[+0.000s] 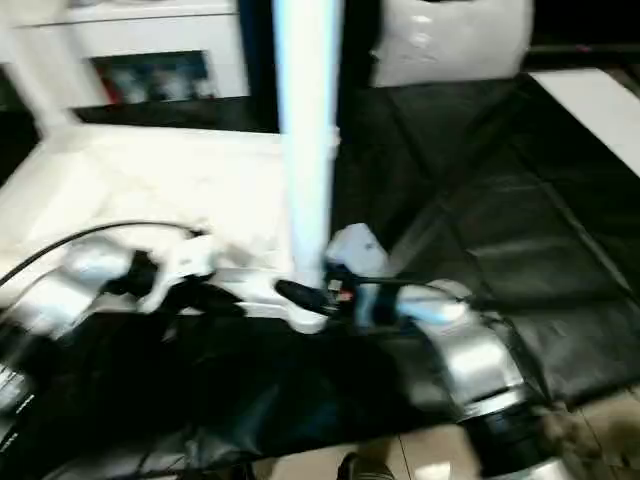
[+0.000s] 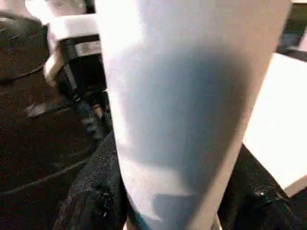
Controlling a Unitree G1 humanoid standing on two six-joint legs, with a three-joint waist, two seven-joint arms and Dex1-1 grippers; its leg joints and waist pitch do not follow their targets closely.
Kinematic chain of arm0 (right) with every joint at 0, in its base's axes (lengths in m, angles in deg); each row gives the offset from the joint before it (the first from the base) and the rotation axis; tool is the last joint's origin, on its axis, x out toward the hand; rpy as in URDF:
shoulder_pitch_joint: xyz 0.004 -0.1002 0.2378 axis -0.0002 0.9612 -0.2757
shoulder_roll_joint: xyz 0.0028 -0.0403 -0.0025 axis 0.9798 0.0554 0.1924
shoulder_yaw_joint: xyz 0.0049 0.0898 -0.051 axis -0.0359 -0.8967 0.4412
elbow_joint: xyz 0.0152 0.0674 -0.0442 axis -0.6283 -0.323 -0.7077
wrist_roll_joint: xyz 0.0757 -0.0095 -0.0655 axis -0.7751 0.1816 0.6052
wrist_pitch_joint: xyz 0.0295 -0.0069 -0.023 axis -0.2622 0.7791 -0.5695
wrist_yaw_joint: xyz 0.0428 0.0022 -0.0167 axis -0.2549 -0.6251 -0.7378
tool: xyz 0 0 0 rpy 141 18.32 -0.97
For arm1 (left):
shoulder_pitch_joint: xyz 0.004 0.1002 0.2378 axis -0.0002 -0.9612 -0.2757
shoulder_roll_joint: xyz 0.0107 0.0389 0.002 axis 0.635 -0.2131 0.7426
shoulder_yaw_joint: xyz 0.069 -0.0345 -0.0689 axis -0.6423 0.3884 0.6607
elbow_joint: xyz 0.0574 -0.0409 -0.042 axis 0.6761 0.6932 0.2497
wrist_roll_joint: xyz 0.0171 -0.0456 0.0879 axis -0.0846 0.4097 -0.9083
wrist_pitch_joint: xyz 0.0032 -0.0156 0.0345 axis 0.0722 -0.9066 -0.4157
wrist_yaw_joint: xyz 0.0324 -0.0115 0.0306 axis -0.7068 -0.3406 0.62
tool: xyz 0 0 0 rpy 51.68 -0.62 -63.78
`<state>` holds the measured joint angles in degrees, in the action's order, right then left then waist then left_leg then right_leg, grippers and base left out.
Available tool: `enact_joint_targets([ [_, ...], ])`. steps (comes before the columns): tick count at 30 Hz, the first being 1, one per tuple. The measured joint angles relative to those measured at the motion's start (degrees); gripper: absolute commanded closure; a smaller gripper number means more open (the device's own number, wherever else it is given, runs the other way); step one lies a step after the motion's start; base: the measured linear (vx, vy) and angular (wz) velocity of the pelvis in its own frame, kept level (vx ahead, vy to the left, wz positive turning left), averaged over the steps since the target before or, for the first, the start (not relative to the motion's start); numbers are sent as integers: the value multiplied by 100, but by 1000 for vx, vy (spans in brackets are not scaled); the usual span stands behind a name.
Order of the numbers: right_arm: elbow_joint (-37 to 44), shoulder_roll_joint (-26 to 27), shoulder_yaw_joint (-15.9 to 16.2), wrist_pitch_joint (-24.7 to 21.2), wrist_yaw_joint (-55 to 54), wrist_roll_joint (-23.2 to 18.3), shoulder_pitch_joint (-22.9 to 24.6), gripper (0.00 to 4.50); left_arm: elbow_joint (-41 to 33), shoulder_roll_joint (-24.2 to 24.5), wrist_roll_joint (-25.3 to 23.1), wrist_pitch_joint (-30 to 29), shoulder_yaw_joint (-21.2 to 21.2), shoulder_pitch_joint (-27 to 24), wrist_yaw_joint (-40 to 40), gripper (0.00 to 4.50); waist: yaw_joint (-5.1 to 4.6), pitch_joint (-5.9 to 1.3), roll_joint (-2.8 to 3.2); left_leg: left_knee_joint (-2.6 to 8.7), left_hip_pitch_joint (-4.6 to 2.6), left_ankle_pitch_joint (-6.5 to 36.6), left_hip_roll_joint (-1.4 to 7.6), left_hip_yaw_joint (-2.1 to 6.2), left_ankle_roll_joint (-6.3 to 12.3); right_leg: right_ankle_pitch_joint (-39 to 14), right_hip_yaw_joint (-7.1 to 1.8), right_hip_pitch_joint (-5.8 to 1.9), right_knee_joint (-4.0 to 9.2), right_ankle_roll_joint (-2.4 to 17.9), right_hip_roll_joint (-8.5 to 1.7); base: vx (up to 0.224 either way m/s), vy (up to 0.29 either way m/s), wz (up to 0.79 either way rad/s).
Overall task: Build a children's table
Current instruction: Insert table leg to table base
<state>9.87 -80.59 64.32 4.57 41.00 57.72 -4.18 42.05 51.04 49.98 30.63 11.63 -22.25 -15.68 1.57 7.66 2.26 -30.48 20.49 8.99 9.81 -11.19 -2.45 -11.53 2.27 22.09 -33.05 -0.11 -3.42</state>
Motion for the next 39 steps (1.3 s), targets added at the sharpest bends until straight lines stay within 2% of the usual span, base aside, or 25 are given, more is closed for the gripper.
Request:
enact_joint_targets([
  [2,-2,99,2,0,-158,4,9,260,-743,25,21,-462,211,-486,333,450,-40,2,-2,-1,3,4,-4,0,-7,-9,-2,17,5,14,-5,7,11,-10],
  [3,-12,204,-3,0,-270,21,2,260,-1454,3,26,-917,398,-918,648,450,-100,-1,-12,-2,11,9,-5,1,-15,-13,-4,31,10,20,-7,14,23,-20],
  [6,-105,358,-33,-1,-519,107,-118,260,-2541,-200,14,-1779,592,-1492,1240,450,-196,-12,-43,-2,55,18,-8,2,-28,-20,-5,94,10,44,-7,5,8,-7],
  [9,-324,501,-75,-1,-707,181,-313,260,-3102,-440,-110,-2341,619,-1707,1707,450,-197,-12,-54,-1,49,18,2,2,-28,4,0,102,0,80,3,0,0,0],
  [15,-623,682,-243,-1,-1056,283,-545,260,-3679,-947,-291,-3328,475,-1702,2521,450,-153,-8,-93,4,50,21,9,1,-34,5,3,110,-3,80,11,0,0,0],
  [19,-722,726,-277,0,-1171,324,-610,260,-3716,-1009,-372,-3437,342,-1631,2709,450,-139,-19,-121,4,49,28,7,-1,-44,5,2,107,-1,81,10,0,0,0],
  [25,-795,800,-300,0,-1237,348,-623,260,-3780,-1006,-460,-3560,254,-1616,2900,450,-137,-23,-120,3,44,28,9,-1,-44,6,3,96,-3,81,10,0,0,0],
  [26,-804,811,-312,0,-1237,347,-623,225,-3785,-993,-460,-3569,237,-1609,2922,450,-137,-24,-121,3,43,28,8,-1,-44,6,2,96,-2,80,10,0,0,0],
  [28,-907,891,-348,-1,-1237,313,-621,188,-3786,-920,-456,-3580,219,-1592,2935,450,-139,-25,-122,2,41,28,8,-1,-44,6,1,97,-2,81,10,0,0,0],
  [30,-1118,898,-379,-8,-1272,312,-581,182,-3765,-897,-418,-3574,201,-1543,2918,450,-121,-23,-118,-2,50,27,7,-1,-44,10,0,107,-2,86,10,0,0,0],
  [33,-1149,883,-379,-8,-1241,301,-566,138,-3677,-856,-318,-3519,222,-1497,2806,450,-104,-25,-121,-2,50,28,7,-1,-44,35,3,102,-2,124,10,0,0,0],
  [36,-1232,830,-370,-15,-1200,304,-423,126,-3592,-832,-252,-3363,222,-1479,2714,450,-49,-24,-120,1,55,29,7,0,-44,38,8,106,-3,125,10,0,0,0],
  [39,-1217,707,-376,7,-1040,295,-303,92,-3442,-673,-139,-3151,199,-1412,2509,450,2,-23,-117,3,55,35,16,1,-51,40,15,108,-6,125,16,0,0,0],
])
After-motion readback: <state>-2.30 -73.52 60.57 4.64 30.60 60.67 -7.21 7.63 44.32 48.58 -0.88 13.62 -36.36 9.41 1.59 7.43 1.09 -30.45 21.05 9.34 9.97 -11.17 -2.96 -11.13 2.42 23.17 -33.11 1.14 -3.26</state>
